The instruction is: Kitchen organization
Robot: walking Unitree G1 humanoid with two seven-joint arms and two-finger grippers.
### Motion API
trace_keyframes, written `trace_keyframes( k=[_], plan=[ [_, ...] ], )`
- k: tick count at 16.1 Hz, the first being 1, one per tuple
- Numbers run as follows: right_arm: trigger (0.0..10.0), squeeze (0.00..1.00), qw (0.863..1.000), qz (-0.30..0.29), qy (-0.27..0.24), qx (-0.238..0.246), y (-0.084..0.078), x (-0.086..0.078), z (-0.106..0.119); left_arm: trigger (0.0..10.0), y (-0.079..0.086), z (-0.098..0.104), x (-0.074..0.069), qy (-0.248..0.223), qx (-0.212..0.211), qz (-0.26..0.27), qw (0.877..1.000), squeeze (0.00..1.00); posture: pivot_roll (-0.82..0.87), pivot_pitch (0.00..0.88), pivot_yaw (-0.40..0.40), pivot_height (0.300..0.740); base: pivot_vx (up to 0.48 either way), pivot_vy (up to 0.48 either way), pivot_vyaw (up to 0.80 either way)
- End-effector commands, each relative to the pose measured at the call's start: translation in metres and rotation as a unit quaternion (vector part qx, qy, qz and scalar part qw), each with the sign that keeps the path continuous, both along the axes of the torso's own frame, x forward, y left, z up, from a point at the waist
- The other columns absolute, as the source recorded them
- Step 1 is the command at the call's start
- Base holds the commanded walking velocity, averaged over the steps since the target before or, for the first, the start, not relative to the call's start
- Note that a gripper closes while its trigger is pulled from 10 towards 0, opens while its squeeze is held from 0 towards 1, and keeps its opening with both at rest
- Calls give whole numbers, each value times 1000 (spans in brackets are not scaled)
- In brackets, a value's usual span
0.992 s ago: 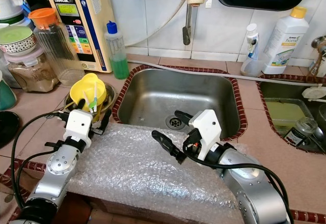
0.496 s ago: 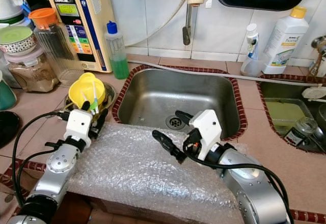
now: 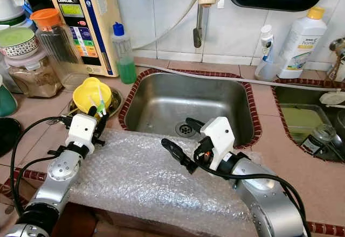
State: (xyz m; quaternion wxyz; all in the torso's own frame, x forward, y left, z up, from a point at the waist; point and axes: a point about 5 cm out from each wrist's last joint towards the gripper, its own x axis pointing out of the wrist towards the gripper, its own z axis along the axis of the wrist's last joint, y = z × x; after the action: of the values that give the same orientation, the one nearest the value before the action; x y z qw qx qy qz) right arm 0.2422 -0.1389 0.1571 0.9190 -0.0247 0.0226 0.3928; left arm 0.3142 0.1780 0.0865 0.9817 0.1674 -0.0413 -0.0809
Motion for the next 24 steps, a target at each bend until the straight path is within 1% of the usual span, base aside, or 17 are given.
trace_keyframes(
  k=[1,7,10,14,17,22,23,24],
  plan=[
    [10000,0,1000,3,-10,1,2,-2,4,0,4,6,4,-14,11,8,1000,0,-56,0,53,740,0,0,0],
    [10000,0,1000,2,-12,2,2,0,4,0,8,20,-1,-60,11,27,998,0,-47,0,52,740,0,0,0],
    [10000,0,1000,2,-14,2,3,2,4,0,13,30,-7,-86,19,47,995,0,-42,0,50,740,0,0,0],
    [10000,0,1000,2,-15,3,3,4,4,0,11,42,-11,-109,18,44,993,0,-29,0,49,740,0,0,0],
    [10000,0,1000,2,-18,5,4,6,4,0,7,52,-10,-123,17,41,991,0,-23,0,50,740,0,0,0],
    [10000,0,1000,-2,-21,6,4,7,4,0,8,62,-8,-133,17,45,990,0,-23,0,53,740,0,0,0],
    [10000,0,1000,-2,-21,6,4,7,4,824,7,62,-8,-134,15,41,990,0,-23,0,53,740,0,0,0],
    [10000,0,1000,-3,-21,6,4,8,3,6863,4,63,-8,-131,6,31,991,518,-23,0,52,740,0,0,0]
  ],
)
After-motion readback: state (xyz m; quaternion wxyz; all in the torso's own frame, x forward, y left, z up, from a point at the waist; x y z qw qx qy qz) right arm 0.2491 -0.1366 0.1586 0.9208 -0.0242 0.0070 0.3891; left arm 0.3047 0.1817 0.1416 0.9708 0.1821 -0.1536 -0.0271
